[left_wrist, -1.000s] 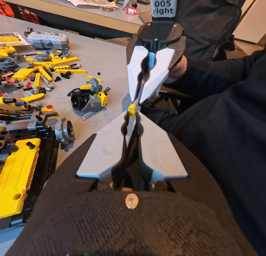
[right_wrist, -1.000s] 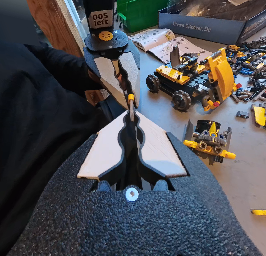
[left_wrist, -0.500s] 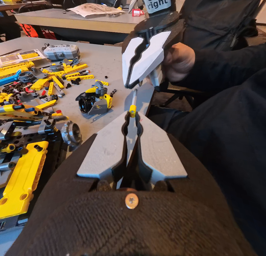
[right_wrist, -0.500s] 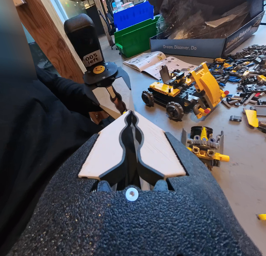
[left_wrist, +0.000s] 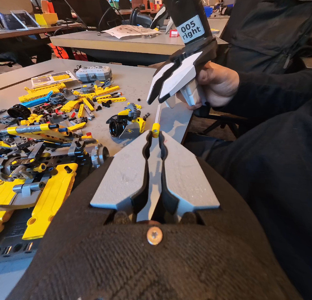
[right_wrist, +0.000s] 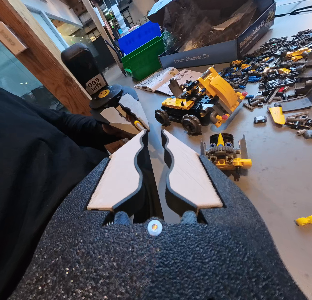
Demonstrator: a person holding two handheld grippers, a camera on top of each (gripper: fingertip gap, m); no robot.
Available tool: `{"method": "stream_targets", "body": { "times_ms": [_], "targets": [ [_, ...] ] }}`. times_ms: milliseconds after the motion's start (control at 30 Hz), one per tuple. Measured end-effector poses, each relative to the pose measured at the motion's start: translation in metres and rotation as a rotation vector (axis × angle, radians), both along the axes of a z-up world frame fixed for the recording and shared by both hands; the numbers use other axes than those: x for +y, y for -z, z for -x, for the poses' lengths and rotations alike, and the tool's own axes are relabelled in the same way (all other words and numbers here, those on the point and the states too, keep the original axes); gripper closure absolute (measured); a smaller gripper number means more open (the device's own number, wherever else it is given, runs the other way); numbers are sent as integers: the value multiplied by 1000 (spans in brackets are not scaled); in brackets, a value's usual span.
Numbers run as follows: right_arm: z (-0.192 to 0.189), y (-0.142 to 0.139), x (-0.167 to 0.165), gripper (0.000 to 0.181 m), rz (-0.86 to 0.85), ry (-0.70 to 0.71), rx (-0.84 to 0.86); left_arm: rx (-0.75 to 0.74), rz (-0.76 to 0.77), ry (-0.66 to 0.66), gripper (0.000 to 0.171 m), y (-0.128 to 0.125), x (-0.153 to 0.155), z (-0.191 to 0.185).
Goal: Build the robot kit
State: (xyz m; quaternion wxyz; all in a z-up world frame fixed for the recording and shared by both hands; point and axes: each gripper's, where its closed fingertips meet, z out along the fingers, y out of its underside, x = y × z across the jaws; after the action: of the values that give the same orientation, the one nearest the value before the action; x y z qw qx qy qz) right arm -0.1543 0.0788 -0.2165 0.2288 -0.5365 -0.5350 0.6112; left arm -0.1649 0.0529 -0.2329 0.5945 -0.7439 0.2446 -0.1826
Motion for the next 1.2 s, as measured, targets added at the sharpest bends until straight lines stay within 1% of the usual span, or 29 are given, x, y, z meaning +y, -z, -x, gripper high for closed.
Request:
{"method": "stream_targets", "body": {
  "times_ms": [600, 900, 1200],
  "targets": [
    [4, -1, -5, 162, 29, -22, -2, -11, 4, 2, 166, 2, 1, 0],
    [4, -3, -6, 161, 32, -28, -1, -35, -25, 0, 167, -4, 1, 1],
    [6, -4, -13, 156, 46, -61, -7, -28, -31, 30, 167, -4, -2, -6]
  ]
}}
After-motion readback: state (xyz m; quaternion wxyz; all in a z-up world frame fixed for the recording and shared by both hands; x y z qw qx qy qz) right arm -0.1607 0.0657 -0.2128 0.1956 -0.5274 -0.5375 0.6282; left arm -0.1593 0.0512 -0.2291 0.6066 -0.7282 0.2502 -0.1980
